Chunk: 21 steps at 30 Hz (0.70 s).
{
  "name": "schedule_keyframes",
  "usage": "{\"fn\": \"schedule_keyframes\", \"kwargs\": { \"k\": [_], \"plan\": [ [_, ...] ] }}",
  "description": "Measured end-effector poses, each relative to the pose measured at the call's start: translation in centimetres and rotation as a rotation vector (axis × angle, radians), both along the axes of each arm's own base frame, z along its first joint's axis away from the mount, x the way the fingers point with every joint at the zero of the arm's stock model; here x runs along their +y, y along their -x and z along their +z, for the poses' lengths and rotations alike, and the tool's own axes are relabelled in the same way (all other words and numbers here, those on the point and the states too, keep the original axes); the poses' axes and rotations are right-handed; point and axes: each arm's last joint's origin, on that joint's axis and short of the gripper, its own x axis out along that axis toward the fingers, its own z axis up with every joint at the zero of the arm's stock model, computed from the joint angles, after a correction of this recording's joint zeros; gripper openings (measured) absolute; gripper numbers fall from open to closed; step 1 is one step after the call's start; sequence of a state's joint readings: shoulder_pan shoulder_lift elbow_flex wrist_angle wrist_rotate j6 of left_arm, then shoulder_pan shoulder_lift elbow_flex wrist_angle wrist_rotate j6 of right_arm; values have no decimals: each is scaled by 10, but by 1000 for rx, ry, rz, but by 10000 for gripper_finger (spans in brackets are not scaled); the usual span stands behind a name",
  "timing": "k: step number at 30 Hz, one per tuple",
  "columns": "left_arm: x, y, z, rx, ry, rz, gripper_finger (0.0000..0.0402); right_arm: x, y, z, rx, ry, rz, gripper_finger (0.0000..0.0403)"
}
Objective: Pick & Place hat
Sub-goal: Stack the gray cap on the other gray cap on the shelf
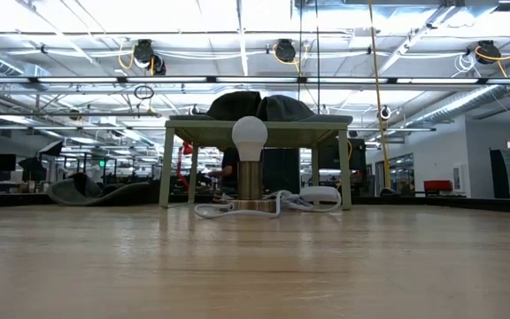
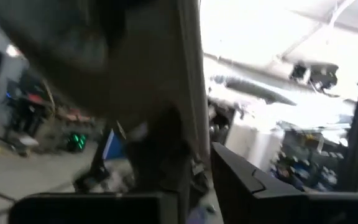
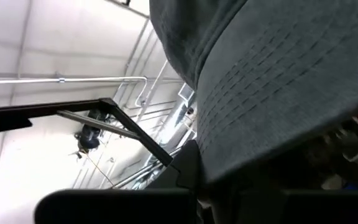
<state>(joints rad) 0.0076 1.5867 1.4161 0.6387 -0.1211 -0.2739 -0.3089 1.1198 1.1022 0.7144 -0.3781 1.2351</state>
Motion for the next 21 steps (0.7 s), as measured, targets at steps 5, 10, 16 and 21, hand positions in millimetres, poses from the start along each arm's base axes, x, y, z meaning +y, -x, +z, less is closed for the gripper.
{"fn": "schedule_keyframes", "kwargs": {
  "k": [5, 10, 16, 21],
  "plan": [
    [-1, -1, -6, 87, 19, -109, 98, -7, 6, 4, -41, 50, 8, 5],
    [-6, -4, -15, 197, 63, -163, 111, -17, 14, 5, -22, 83, 65, 4],
    [-18, -2, -17, 236, 61, -197, 106, -33, 22, 2, 51, 150, 141, 4],
    [-29, -3, -19, 253, 57, -243, 108, -48, 29, -10, 137, 131, 191, 4]
  ]
}}
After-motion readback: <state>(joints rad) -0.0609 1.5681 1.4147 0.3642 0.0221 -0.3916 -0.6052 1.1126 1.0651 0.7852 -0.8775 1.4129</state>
